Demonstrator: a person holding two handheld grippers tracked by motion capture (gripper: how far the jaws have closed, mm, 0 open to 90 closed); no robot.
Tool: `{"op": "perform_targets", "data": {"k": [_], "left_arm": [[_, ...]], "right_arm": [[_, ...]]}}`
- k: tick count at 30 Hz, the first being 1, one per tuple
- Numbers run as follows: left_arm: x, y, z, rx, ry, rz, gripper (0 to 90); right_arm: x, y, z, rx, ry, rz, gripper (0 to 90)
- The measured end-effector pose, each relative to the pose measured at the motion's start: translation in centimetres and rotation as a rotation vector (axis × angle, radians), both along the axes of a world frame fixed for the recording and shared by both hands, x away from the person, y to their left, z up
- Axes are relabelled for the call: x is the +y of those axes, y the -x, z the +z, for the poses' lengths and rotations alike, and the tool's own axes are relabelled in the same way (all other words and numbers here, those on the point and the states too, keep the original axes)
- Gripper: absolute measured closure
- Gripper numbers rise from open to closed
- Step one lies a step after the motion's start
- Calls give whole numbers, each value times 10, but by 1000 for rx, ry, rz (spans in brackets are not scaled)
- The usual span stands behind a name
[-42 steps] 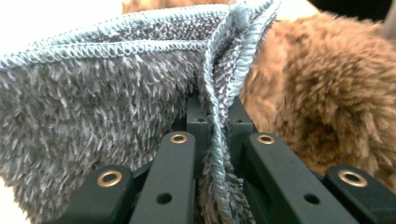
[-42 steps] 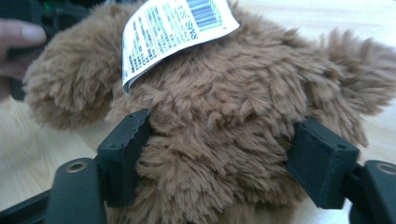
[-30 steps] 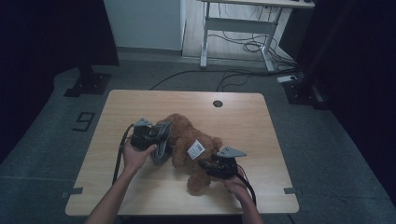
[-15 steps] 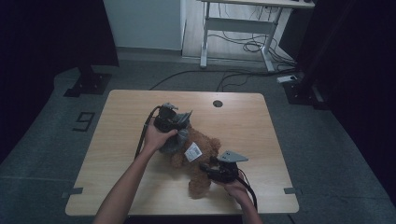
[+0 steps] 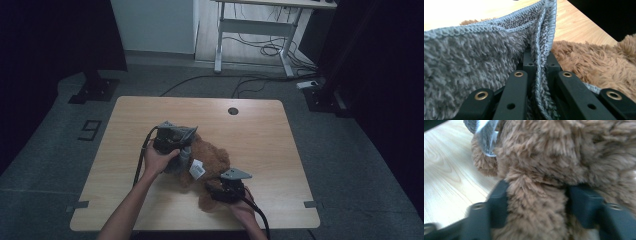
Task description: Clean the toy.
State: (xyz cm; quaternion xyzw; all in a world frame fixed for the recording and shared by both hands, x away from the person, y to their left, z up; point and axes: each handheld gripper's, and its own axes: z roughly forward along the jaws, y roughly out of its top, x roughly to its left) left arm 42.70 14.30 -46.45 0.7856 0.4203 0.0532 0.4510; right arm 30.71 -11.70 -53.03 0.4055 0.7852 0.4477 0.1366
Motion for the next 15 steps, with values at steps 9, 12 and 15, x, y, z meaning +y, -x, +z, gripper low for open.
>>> {"op": "perform_targets", "data": {"k": [9, 12, 15], "left_arm": [[1, 23, 10, -6, 14, -14, 827], [-20, 31, 26, -51, 1, -66, 825], [-52, 33, 42, -80, -6, -130, 824]], "right_arm": [[-33, -18, 1, 25, 9, 33, 672], [-44, -23, 0, 16, 1, 16, 678], [-50, -24, 1, 0, -11, 29, 679]]}}
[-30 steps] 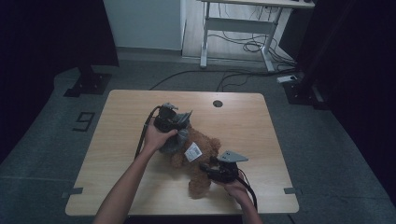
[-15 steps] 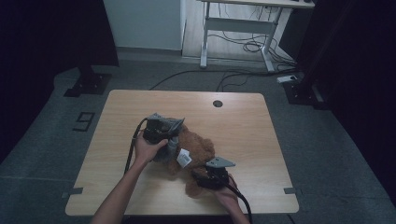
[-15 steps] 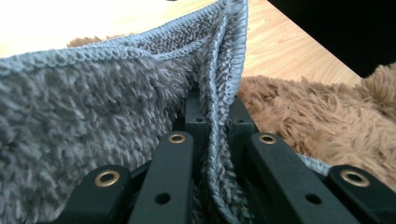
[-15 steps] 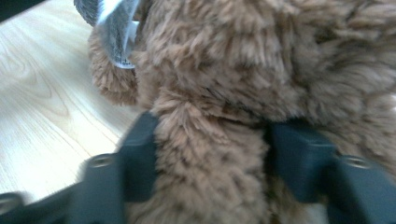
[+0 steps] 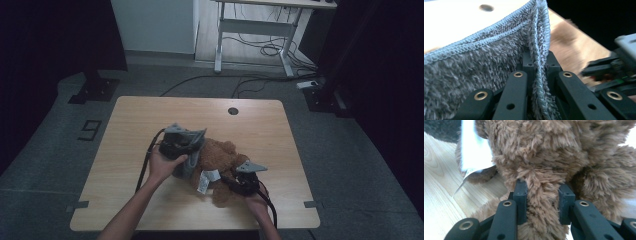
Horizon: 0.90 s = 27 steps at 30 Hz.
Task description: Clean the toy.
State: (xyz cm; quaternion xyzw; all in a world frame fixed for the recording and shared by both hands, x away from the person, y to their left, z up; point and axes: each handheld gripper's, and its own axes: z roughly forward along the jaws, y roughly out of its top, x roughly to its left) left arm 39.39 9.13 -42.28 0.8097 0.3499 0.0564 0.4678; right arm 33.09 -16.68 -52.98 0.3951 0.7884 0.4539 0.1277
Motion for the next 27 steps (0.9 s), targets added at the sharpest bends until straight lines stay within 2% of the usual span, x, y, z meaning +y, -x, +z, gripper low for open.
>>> {"op": "perform_targets", "data": {"k": [2, 4, 7, 9, 11, 12, 14, 16, 17, 18, 21, 23, 26, 27], "left_arm": [[-25, 0, 5, -11, -19, -42, 824], [-51, 0, 4, -10, -48, -76, 821], [-84, -3, -13, 15, -98, -98, 817], [-97, -7, -26, 38, -97, -77, 817], [-100, -8, -30, 36, -92, -71, 821], [-100, -7, -31, 17, -88, -56, 822], [-95, -5, -29, -5, -99, -52, 825], [-84, -5, -26, -10, -101, -35, 826], [-84, -5, -26, -10, -101, -35, 826], [-70, -7, -23, -18, -112, -3, 826], [-45, -8, -18, -47, -143, 75, 827], [-24, -10, -18, -45, -142, 118, 827], [9, -11, -17, -30, -101, 158, 830], [19, -10, -16, -37, -93, 174, 830]], "right_arm": [[-1, 0, -1, -12, -1, 10, 679], [-3, 0, -2, -11, -17, 11, 682], [-9, -2, -4, -20, -16, 3, 697], [-15, -4, -5, -14, -13, -8, 709], [-23, -7, -7, 5, -27, -15, 716], [-27, -8, -8, 15, -45, -15, 719], [-32, -9, -9, 11, -57, -7, 723], [-33, -10, -9, 8, -60, 0, 727], [-33, -10, -9, 9, -63, 2, 728], [-33, -10, -9, 11, -64, 2, 729], [-34, -9, -10, 12, -68, 0, 731], [-36, -9, -10, 14, -69, -4, 731], [-39, -9, -11, 16, -83, -7, 729], [-40, -8, -11, 21, -92, -6, 729]]}}
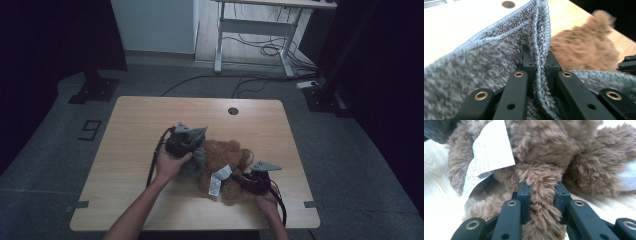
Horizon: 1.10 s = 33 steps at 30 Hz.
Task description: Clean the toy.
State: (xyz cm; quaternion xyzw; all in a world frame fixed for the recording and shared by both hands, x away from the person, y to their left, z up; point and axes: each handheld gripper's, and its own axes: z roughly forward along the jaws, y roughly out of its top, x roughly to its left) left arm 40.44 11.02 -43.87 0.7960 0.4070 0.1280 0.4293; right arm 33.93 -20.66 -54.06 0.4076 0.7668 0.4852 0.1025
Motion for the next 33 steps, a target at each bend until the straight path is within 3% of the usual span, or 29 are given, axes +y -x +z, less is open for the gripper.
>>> {"op": "perform_targets", "data": {"k": [2, 4, 7, 8, 9, 10, 11, 12, 14, 16, 18, 21, 24, 27, 29, 30, 31, 33], "left_arm": [[9, 1, 2, -10, 3, 18, 830], [36, -1, 5, -30, -9, 95, 829], [58, -8, -7, 16, -31, 146, 829], [58, -8, -7, 16, -31, 146, 830], [68, -13, -24, 66, -53, 174, 830], [68, -13, -24, 66, -53, 174, 831], [73, -16, -47, 129, -65, 184, 832], [74, -17, -59, 156, -70, 186, 833], [77, -17, -76, 196, -38, 181, 834], [77, -16, -80, 201, -22, 177, 834], [77, -10, -68, 161, -11, 165, 833], [76, -2, -38, 77, 25, 148, 832], [61, 10, -6, -10, 60, 87, 833], [28, 22, 17, -73, 45, 3, 833], [1, 27, 26, -90, 50, -59, 832], [1, 27, 26, -90, 50, -59, 832], [-28, 29, 31, -97, 48, -117, 832], [-57, 29, 32, -93, 47, -166, 831]], "right_arm": [[1, 0, 0, -9, 7, 1, 729], [1, 0, 0, -7, 8, 0, 730], [0, 0, -1, -4, 5, -2, 730], [0, 0, -1, -4, 6, -2, 730], [0, 0, -1, -2, 7, -3, 730], [0, 0, -1, 0, 8, -4, 730], [-1, 0, -1, 0, 7, -5, 730], [-2, -1, -2, 1, 6, -8, 729], [-4, -1, -2, 6, 7, -15, 730], [-5, -1, -3, 8, 7, -18, 730], [-9, -4, -4, 9, -3, -20, 728], [-10, -5, -4, 9, -4, -14, 728], [-10, -6, -3, 6, 0, -8, 727], [-9, -6, -3, 6, 2, -7, 727], [-10, -6, -3, 6, 0, -7, 726], [-10, -6, -3, 8, -2, -7, 725], [-10, -6, -3, 8, -2, -6, 725], [-10, -6, -3, 7, -4, -3, 724]]}}
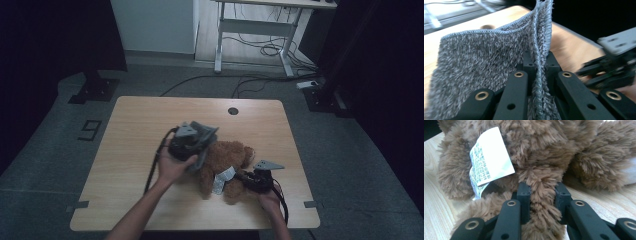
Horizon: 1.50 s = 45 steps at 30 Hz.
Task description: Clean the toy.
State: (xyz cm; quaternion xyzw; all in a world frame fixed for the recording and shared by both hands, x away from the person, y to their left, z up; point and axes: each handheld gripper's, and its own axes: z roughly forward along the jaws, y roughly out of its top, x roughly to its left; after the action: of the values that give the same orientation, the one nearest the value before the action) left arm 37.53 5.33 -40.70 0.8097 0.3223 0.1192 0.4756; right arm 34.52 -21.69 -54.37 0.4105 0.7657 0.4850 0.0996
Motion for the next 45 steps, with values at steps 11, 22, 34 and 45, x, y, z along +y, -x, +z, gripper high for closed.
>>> {"op": "perform_targets", "data": {"k": [11, 22, 34, 45], "left_arm": [[-81, -12, -56, 133, -59, -84, 829], [-4, -8, -42, 81, -52, 72, 833], [108, 1, -37, 48, 14, 279, 832], [130, -12, -99, 219, -4, 304, 832]], "right_arm": [[-5, -2, -5, 18, -45, 2, 722], [-6, -2, -5, 25, -50, -3, 728], [-6, -2, -4, 25, -40, -4, 729], [-8, -7, -6, 31, -35, -12, 730]]}}
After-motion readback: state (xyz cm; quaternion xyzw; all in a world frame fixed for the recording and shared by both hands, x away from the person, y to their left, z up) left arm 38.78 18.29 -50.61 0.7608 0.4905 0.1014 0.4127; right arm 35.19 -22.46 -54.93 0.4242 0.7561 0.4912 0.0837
